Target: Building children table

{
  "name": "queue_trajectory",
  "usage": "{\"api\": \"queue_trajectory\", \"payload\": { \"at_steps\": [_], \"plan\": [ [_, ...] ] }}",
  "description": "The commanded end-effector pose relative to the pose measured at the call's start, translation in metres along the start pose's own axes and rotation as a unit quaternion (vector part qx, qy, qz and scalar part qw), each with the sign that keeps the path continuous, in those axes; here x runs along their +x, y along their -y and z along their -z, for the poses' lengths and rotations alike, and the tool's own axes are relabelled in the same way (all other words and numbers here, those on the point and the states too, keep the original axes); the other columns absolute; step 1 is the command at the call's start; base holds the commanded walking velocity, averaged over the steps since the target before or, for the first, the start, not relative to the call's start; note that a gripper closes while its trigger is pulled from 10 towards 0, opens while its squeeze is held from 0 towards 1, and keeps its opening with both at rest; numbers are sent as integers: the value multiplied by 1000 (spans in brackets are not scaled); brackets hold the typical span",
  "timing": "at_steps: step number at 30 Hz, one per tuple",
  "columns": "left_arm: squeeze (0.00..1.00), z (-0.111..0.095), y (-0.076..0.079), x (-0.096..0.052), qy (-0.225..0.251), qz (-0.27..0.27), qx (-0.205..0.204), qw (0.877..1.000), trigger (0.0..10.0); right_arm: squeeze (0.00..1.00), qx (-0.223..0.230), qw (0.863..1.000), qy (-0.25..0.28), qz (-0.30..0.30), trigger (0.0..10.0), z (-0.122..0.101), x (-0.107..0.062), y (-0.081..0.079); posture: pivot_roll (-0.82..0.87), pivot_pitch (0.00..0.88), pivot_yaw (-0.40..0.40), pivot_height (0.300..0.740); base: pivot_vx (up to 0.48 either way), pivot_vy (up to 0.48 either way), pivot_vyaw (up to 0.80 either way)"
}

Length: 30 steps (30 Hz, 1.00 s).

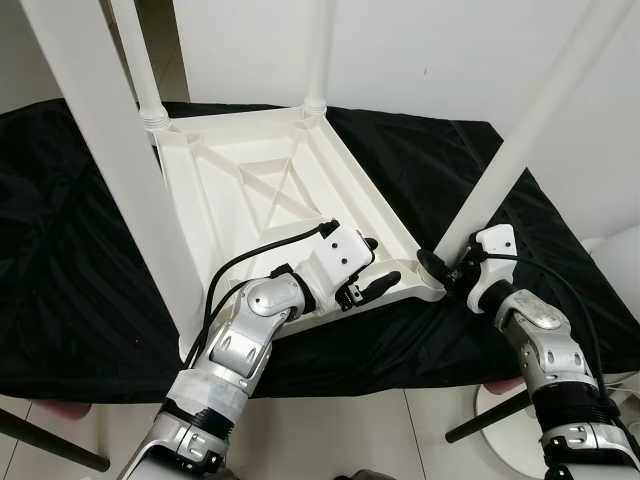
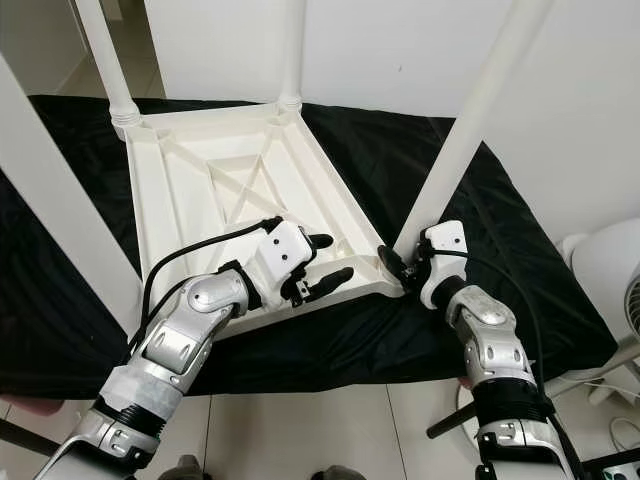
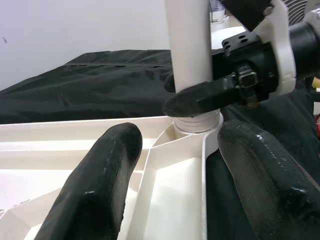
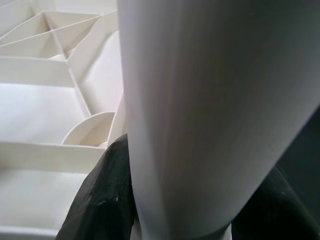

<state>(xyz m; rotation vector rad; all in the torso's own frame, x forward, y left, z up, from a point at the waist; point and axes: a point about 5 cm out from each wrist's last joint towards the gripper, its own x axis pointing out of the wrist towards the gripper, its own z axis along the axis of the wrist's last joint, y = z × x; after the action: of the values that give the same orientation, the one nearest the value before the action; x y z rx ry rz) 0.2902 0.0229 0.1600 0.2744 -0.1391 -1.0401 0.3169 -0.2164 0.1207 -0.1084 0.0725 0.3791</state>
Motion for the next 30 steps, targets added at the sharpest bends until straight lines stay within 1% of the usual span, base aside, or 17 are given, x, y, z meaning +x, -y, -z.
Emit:
{"api": "queue_trajectory", "payload": {
  "at_steps": [1,2,3,4,9,11,12,13,14,15,17,19,20,23,27,28,30],
  "plan": [
    [0,-1,0,2,1,-20,2,1000,10000,0,16,997,-40,63,10000,16,-3,6,50,0,-62,740,0,0,0],
    [0,-1,0,2,1,-19,2,1000,10000,0,30,996,-38,79,10000,16,-2,6,50,0,-60,740,0,0,0],
    [0,-1,0,2,1,-19,2,1000,10000,0,30,996,-38,79,10000,16,-2,6,50,0,-60,740,0,0,0],
    [0,-1,0,2,0,-17,3,1000,10000,0,47,993,-38,103,10000,17,-1,5,50,0,-60,740,0,0,0],
    [0,-1,0,2,0,-17,3,1000,10000,0,51,991,-38,119,10000,17,0,4,49,0,-59,740,0,0,0],
    [0,-1,0,2,1,-16,3,1000,10000,0,74,978,-27,192,10000,17,3,-4,49,0,-60,740,0,0,0],
    [0,-1,0,2,1,-16,2,1000,10000,0,91,968,-26,232,10000,19,4,-12,46,0,-63,740,0,0,0],
    [0,0,1,2,1,-16,2,1000,10000,0,118,960,-27,253,10000,20,7,-22,46,0,-64,740,0,0,0],
    [0,0,1,2,1,-16,2,1000,10000,0,118,960,-27,253,10000,20,7,-22,46,0,-64,740,0,0,0],
    [0,0,2,2,1,-16,2,1000,10000,0,132,955,-26,263,10000,20,9,-29,46,0,-64,740,0,0,0],
    [0,0,2,3,1,-16,1,1000,10000,0,141,952,-26,270,10000,20,11,-34,46,0,-64,740,0,0,0],
    [0,0,2,3,1,-16,1,1000,10000,0,141,952,-26,270,10000,20,11,-34,46,0,-64,740,0,0,0],
    [0,0,3,3,2,-16,0,1000,10000,0,146,942,-12,302,10000,12,17,-42,46,0,-72,740,0,0,0],
    [0,-1,4,3,3,-15,-1,1000,10000,0,144,939,1,311,10000,6,21,-47,47,0,-71,740,0,0,0],
    [0,1,3,2,1,-14,0,1000,10000,0,128,946,11,297,10000,3,18,-48,49,0,-75,740,0,0,0],
    [0,1,3,1,0,-15,1,1000,10000,75,129,945,12,300,10000,4,16,-47,51,0,-77,740,0,0,0],
    [0,1,2,1,0,-16,1,1000,10000,75,131,942,11,309,10000,5,13,-46,51,0,-77,740,0,0,0]
  ]
}}
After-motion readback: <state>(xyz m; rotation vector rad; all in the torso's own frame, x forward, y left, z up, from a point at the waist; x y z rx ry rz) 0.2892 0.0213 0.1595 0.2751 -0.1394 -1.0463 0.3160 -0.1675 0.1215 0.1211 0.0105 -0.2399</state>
